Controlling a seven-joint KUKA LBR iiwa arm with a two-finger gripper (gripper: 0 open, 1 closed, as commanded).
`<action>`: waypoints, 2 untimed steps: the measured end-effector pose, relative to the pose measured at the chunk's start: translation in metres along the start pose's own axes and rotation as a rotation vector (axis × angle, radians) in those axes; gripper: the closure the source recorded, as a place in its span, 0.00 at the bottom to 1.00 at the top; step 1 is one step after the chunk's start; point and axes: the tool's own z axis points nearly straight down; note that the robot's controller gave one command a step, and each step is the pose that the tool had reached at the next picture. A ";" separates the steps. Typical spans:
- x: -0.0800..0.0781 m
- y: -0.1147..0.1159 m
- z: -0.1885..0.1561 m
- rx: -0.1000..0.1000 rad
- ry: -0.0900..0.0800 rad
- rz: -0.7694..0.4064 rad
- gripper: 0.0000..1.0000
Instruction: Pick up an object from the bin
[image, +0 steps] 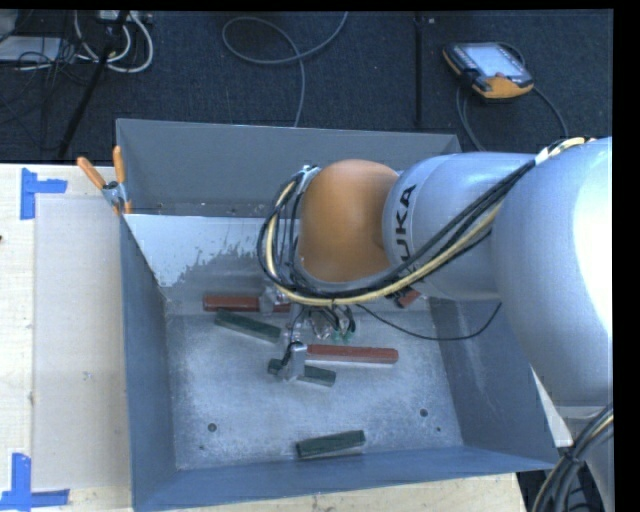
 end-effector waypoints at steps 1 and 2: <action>-0.001 0.000 -0.001 -0.001 -0.002 0.001 0.00; 0.000 0.000 0.000 -0.001 -0.004 0.001 0.00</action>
Offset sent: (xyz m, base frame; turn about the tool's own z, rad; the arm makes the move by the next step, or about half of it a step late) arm -0.0193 -0.0035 -0.0217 -0.0086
